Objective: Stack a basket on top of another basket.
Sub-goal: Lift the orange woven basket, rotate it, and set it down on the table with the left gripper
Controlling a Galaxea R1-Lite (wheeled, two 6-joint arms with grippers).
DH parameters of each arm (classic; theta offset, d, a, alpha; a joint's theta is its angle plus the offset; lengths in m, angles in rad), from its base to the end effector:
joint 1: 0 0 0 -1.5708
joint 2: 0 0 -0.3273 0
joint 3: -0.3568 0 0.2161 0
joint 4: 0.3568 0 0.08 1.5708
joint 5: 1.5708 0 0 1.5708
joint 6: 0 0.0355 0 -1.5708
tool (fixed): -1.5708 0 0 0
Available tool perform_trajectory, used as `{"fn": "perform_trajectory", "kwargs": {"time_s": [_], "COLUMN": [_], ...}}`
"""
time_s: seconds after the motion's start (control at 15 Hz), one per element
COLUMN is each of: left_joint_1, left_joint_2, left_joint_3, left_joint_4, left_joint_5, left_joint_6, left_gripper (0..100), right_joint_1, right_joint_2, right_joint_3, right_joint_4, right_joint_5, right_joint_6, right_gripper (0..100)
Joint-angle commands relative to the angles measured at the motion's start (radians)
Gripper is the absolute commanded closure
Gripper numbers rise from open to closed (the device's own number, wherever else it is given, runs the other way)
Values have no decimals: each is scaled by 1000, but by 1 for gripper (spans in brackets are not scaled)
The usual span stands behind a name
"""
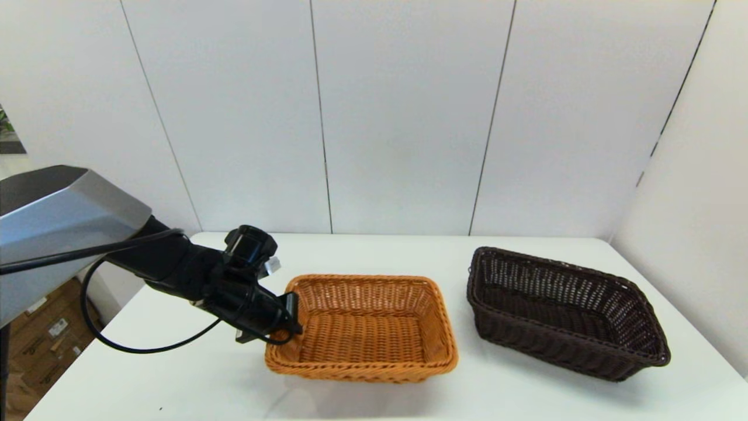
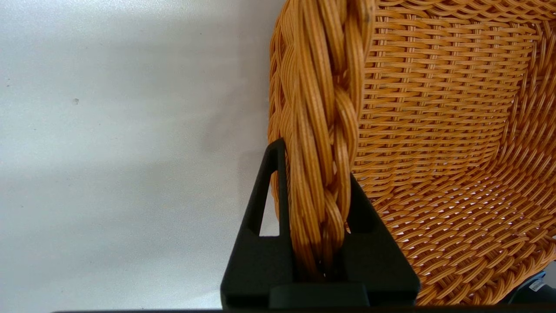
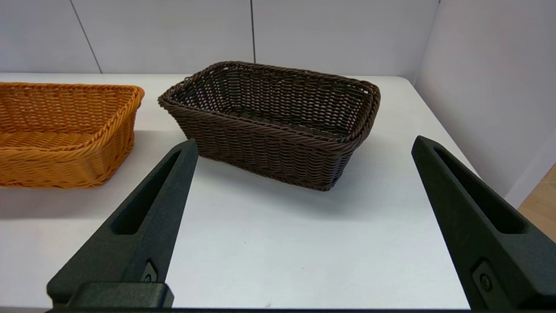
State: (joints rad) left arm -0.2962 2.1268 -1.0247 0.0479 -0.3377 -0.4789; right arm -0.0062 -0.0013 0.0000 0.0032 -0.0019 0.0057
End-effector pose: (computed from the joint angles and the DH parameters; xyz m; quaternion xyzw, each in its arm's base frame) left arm 0.3580 -0.1216 0.0278 -0.2001 0.5902 -0.1251 0.7720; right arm -0.0094 0.0000 0.0751 0.0029 0.0009 -0.0041 1.0000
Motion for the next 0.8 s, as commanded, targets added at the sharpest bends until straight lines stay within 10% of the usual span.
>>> {"fn": "perform_trajectory", "kwargs": {"time_s": [0.07,0.8], "left_joint_1": [0,23], "left_joint_2": [-1,-48], "left_joint_3": [0,3], "left_joint_4": [0,-36], "left_joint_5": [-1,-4], "left_joint_6": [0,5], "left_gripper": [0,0], "right_joint_1": [0,0], "right_joint_2": [1,1], "right_joint_3": [0,0], "right_joint_4": [0,0], "right_joint_5": [0,0], "right_joint_6": [0,0], "right_gripper": [0,0]}}
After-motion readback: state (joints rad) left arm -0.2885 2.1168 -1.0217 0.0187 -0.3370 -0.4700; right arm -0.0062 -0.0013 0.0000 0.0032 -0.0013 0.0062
